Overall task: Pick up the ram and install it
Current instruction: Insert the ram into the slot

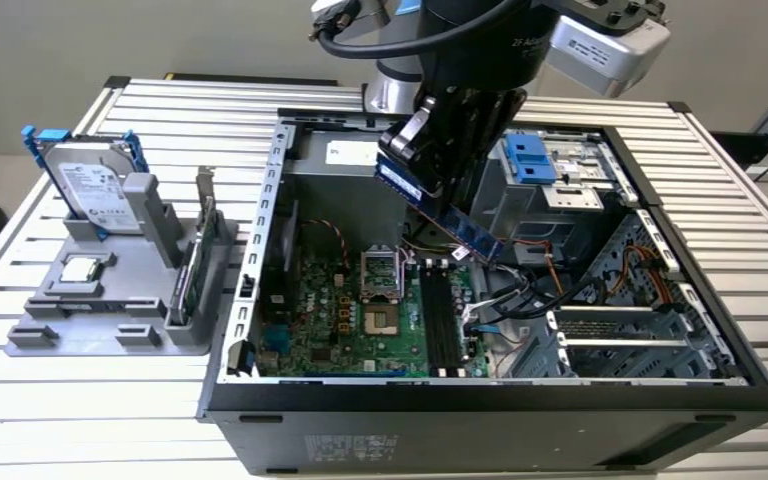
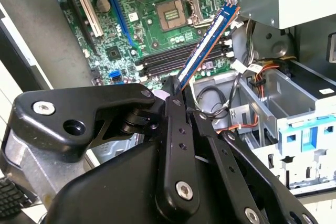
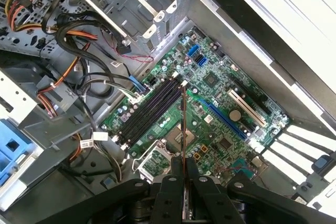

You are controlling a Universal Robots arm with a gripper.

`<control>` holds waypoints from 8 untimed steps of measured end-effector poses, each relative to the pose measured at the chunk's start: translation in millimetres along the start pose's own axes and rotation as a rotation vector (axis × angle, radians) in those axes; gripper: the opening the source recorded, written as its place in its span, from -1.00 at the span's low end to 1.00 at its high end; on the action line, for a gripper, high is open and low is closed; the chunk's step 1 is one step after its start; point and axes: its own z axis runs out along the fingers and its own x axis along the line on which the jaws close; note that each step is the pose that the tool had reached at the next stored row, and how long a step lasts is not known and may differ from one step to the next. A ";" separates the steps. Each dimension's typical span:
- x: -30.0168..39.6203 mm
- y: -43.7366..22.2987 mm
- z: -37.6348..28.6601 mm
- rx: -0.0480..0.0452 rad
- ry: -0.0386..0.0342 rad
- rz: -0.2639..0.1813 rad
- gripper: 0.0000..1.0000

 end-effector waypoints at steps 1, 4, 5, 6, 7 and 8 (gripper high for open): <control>0.0 0.0 0.0 0.0000 0.0000 0.000 -1.00; 0.0 0.0 0.0 0.0001 0.0001 0.000 -1.00; 0.0 0.0 0.0 0.0000 0.0000 0.000 -1.00; 0.0 0.0 0.0 0.0000 0.0000 0.000 -1.00; 0.0 0.0 0.0 0.0000 0.0001 0.000 -1.00; 0.0 0.0 0.0 0.0000 0.0000 0.001 -1.00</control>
